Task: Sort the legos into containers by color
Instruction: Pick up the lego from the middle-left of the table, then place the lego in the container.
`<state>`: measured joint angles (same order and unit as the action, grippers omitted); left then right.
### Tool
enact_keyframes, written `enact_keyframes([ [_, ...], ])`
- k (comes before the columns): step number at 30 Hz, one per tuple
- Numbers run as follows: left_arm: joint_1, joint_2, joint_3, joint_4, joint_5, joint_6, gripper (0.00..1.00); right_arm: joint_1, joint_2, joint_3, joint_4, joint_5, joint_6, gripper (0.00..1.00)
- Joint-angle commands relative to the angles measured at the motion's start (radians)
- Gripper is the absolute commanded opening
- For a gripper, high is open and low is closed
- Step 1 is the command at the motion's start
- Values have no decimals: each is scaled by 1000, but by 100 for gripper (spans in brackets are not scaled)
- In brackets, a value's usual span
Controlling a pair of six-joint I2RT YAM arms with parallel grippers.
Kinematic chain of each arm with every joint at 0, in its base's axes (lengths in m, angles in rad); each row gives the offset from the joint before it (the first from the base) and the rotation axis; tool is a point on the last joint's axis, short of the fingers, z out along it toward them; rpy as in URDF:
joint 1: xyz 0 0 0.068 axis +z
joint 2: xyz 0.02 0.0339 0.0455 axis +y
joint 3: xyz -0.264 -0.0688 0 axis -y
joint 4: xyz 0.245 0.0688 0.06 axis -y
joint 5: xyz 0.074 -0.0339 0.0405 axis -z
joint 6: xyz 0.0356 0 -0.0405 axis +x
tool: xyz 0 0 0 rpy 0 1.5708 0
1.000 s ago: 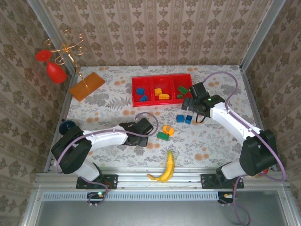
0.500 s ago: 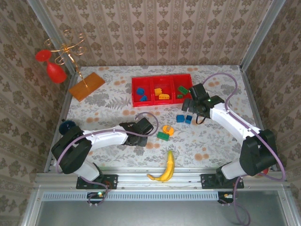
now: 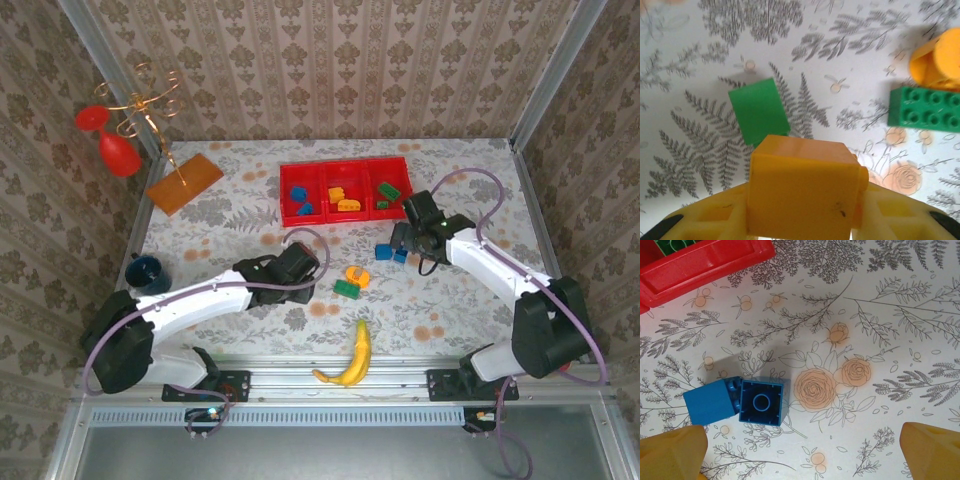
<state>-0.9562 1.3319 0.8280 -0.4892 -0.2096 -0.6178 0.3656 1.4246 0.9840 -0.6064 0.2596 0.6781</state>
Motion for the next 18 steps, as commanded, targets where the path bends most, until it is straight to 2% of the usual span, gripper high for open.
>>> enact_keyframes([
  [1, -4, -13, 69, -13, -48, 74, 38, 7, -27, -20, 16, 44, 33, 100],
  [7, 34, 57, 171, 76, -73, 163, 38, 12, -62, -33, 30, 50, 43, 100],
  [18, 151, 304, 453, 195, 10, 299, 39, 50, -82, -53, 33, 74, 60, 100],
])
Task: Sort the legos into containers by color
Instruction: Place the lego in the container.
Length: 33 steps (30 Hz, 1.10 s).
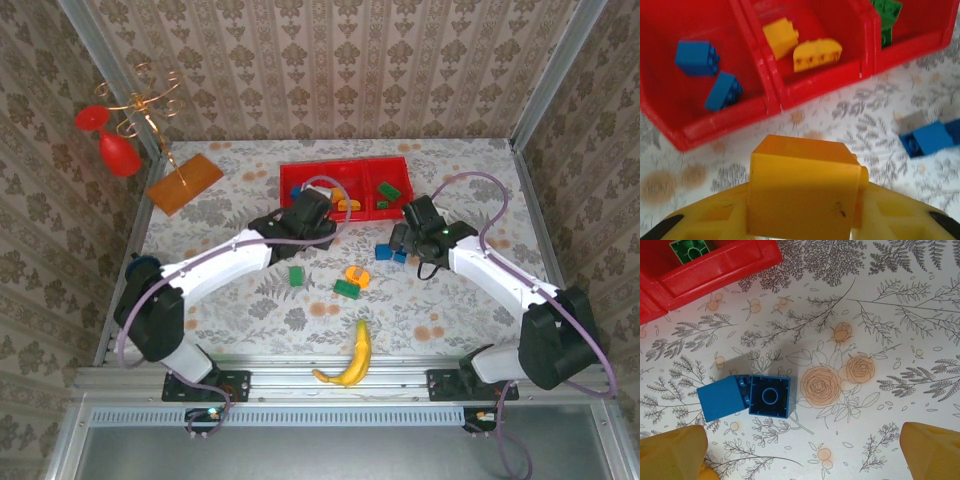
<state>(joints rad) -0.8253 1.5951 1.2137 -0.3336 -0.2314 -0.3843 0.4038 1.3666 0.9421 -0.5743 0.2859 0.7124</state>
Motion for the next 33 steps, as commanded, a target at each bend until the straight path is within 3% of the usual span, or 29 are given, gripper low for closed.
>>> enact_keyframes([
  [1, 30, 66, 96, 45, 40, 75, 39, 13, -26, -12, 2, 50, 29, 100],
  [19, 139, 513, 628, -70, 93, 198, 40, 58, -13, -7, -14, 63, 65, 100],
  [33, 150, 675, 849, -176, 88, 249, 43, 62, -8, 22, -44, 81, 67, 100],
])
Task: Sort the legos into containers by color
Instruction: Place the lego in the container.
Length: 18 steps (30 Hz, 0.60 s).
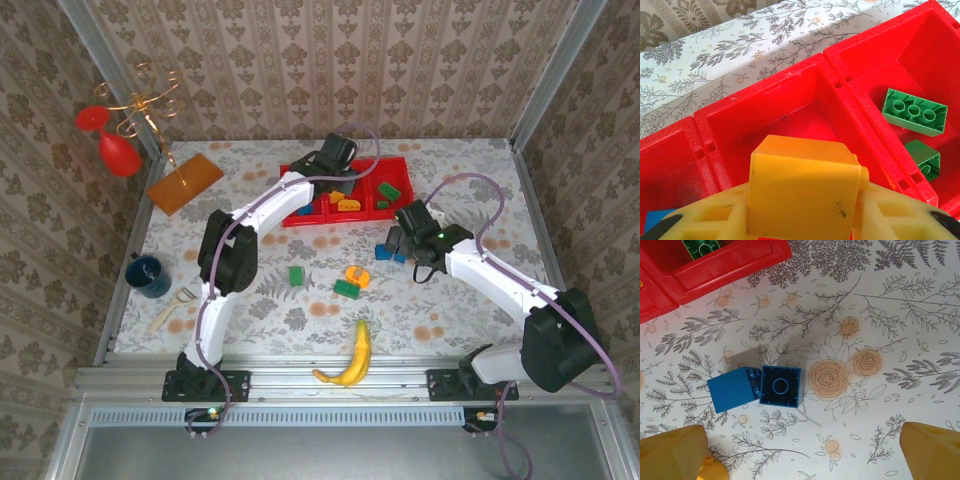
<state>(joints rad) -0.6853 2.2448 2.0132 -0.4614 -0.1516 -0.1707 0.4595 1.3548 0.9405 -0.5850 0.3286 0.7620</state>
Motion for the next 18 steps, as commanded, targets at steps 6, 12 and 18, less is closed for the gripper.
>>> enact_keyframes([
  [6, 11, 54, 87, -62, -2, 45, 44, 7, 3, 30, -42, 41, 14, 100],
  [12, 12, 61, 97, -66, -20, 63, 47, 7, -13, 23, -45, 49, 11, 100],
  [18, 13, 72, 117, -77, -19, 64, 55, 7, -23, 22, -54, 59, 7, 100],
])
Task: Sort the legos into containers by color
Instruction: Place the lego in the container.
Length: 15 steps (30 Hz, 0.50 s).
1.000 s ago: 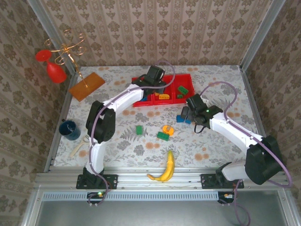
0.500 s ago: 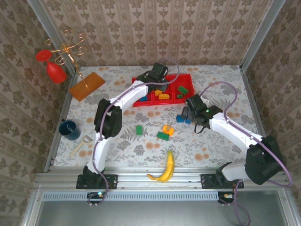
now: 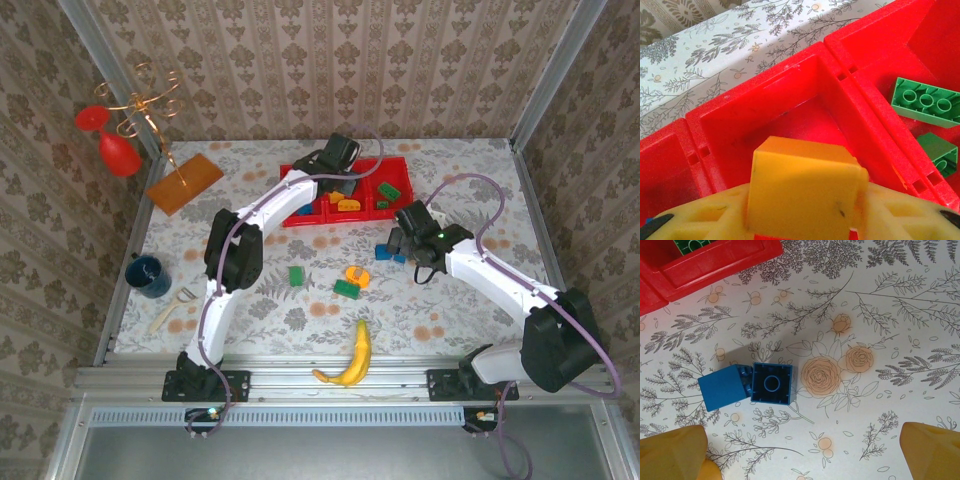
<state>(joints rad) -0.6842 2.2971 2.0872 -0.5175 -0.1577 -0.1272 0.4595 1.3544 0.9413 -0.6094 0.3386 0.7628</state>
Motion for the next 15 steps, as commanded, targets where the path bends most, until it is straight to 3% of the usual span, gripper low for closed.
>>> enact_keyframes([
  [1, 12, 20, 45, -21, -10, 18, 57, 7, -23, 23, -33, 52, 6, 100],
  [10, 12, -10, 48, -42, 1, 9, 70, 7, -27, 23, -42, 60, 5, 100],
  [15, 12, -107, -15, -38, -8, -5, 78, 5, -23, 20, -50, 53, 5, 100],
])
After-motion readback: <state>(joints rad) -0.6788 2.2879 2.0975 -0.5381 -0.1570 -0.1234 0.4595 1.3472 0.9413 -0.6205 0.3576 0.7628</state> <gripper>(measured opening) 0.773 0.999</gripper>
